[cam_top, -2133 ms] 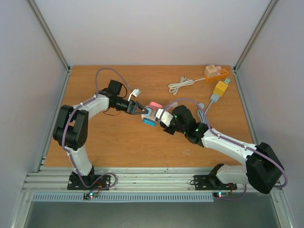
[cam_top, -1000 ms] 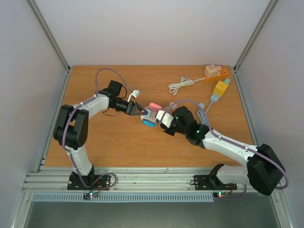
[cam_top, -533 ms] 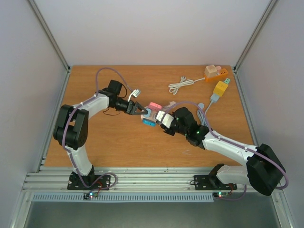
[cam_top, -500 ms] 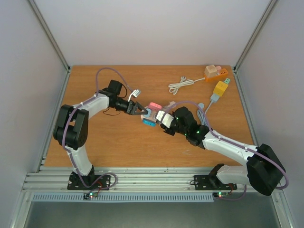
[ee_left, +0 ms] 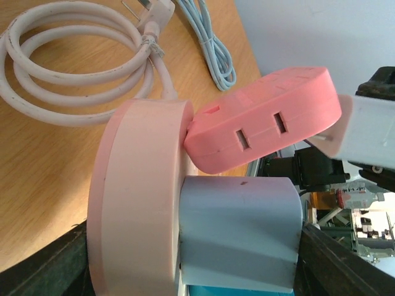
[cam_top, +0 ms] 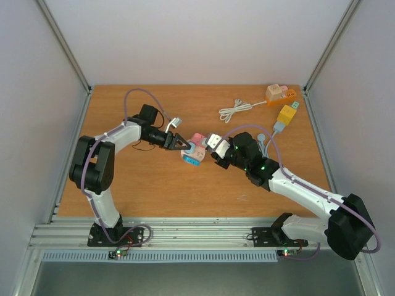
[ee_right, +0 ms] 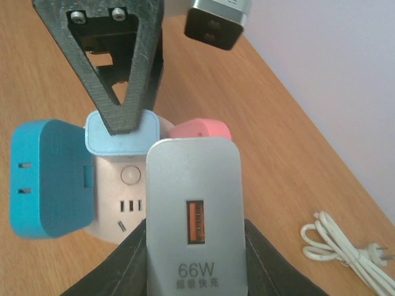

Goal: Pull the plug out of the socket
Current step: Remove the plug from the socket, then place the plug at the center of the board.

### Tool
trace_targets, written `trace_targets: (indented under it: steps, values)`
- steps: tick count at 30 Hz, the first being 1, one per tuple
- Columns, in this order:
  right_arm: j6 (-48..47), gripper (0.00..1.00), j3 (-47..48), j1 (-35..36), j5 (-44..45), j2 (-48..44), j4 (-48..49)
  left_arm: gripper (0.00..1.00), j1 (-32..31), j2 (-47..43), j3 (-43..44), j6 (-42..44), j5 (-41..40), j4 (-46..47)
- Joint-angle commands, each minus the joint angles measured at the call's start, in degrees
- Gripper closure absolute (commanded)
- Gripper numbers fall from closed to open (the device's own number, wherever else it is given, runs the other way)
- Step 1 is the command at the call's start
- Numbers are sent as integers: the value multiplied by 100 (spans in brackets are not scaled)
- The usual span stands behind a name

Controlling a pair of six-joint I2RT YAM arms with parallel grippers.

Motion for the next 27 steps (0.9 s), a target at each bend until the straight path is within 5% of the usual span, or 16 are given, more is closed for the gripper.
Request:
trace_targets:
  steps: [1,13,27]
  values:
    - [211,99,285,-233,-7,-242,-83,100,203,-222,47,64,451,154]
    - [690,99,945,-701,-1231,-189,-1469,100,562,-591,429,509,280,-522]
    - [1049,99,2149,-1070,-1983,1344,-3320,100,1218,-1285,286,1035,-33,-659]
